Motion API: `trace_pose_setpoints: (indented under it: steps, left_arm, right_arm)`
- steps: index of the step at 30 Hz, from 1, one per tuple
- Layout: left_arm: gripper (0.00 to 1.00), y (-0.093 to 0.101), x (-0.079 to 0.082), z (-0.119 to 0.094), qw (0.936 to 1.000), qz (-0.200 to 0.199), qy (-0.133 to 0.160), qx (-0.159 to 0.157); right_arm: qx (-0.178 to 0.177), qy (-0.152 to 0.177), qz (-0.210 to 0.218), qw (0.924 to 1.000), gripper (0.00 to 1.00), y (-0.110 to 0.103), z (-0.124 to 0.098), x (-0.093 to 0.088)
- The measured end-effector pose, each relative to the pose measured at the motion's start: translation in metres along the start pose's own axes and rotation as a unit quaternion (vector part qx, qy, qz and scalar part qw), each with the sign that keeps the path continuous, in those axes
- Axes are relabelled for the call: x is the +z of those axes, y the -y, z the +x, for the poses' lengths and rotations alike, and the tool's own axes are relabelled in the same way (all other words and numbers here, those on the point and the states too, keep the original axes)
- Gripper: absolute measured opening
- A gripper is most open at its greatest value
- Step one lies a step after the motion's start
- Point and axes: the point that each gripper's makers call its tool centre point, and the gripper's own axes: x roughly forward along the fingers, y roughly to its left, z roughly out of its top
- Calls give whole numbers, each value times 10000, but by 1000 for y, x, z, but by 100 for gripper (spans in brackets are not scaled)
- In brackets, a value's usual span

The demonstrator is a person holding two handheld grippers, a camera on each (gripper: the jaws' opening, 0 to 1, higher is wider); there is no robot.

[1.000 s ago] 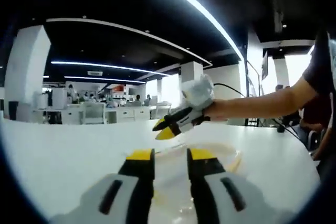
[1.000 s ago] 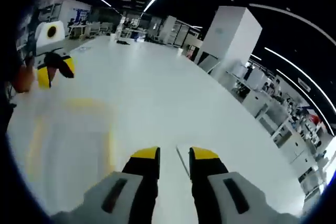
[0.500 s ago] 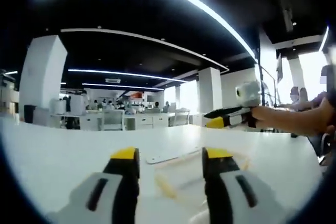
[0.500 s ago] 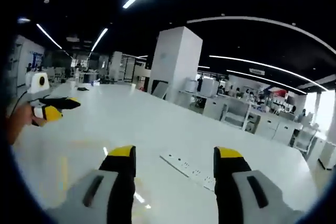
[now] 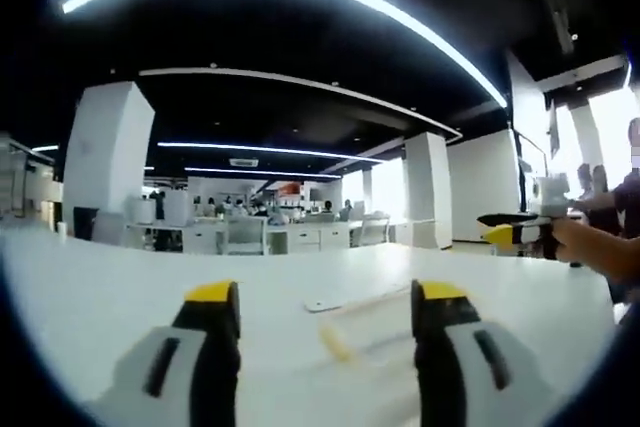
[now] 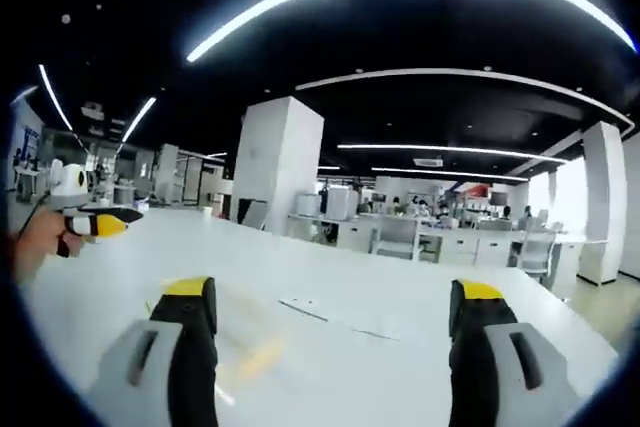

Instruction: Snap each plastic latch of the storage box into its locked position after aligning the lid with the box until every specified latch is closed and the lid sits flush.

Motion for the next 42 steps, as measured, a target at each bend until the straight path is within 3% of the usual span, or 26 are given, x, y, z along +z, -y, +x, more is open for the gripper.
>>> trace_pose_setpoints:
  steps: [10, 17, 24, 28, 36, 42]
  left_arm:
    - [98, -13, 8, -23, 9990, -216, 21, 387]
    - [100, -22, 16, -47, 9975, -183, 117, 671]
    - [100, -27, 10, -63, 9961, -186, 9, 865]
    - [100, -25, 18, -72, 9949, -181, 219, 963]
    - [100, -23, 13, -89, 9941, -144, 56, 1070]
    - [100, -23, 17, -98, 9932, -51, 156, 1153]
  right_arm:
    - [-389, 79, 138, 9991, 100, 6, -47, 2]
    - [-635, 0, 124, 9979, 100, 9, -74, -3]
    - [-953, 130, 106, 9953, 100, 14, -94, -8]
    - [-1048, 114, 119, 9944, 100, 13, -103, -9]
    - [-1103, 142, 187, 9936, 100, 9, -120, -8]
    - [-1170, 70, 249, 9928, 100, 10, -125, -15]
